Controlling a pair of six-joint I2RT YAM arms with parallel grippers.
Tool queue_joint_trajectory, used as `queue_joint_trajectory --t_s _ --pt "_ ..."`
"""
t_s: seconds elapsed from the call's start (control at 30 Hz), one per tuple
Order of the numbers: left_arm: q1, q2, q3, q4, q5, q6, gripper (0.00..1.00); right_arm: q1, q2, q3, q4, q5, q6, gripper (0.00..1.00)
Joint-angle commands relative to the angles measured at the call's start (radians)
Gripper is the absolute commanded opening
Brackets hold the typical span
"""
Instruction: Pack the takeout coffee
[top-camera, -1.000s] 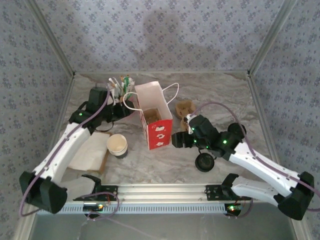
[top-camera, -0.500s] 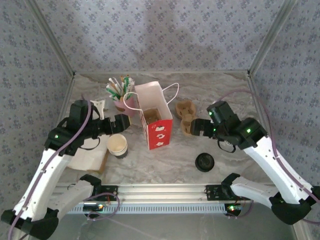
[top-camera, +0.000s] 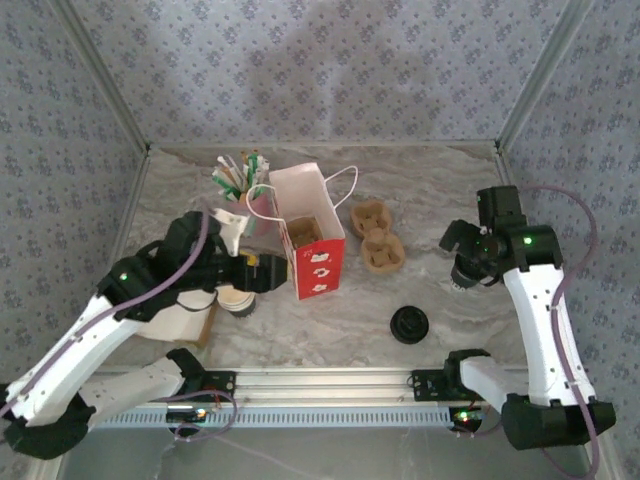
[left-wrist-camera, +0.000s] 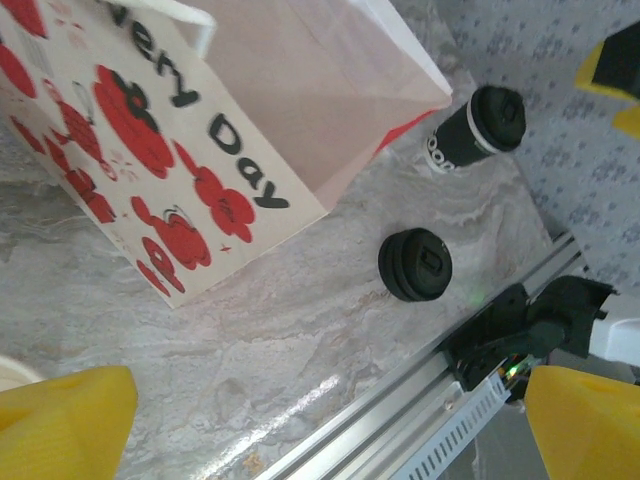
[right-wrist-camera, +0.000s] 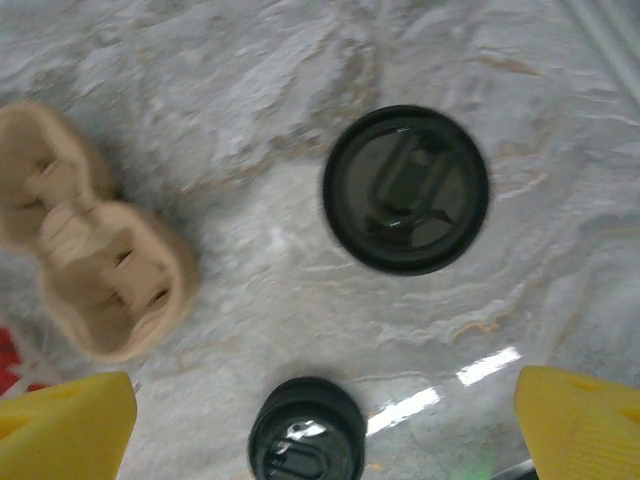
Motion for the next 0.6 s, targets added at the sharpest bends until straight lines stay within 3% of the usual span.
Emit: queue_joint_trajectory --t_s 0.0,0.23,0.57 --pt "-0.059 0.051 0.03 0.051 -0.064 0.0 0.99 -0.094 0.01 -0.035 0.029 -0.022 -0.033 0.98" --pt "-0.141 0.145 0.041 0.091 -0.075 0.03 0.99 -0.201 0.142 -0.05 0.049 -0.074 -0.031 0.98" --pt "-0.137 0.12 0.004 0.084 -0.15 0.075 1.0 -0.225 0.26 -0.062 0.118 -0.081 0.0 0.95"
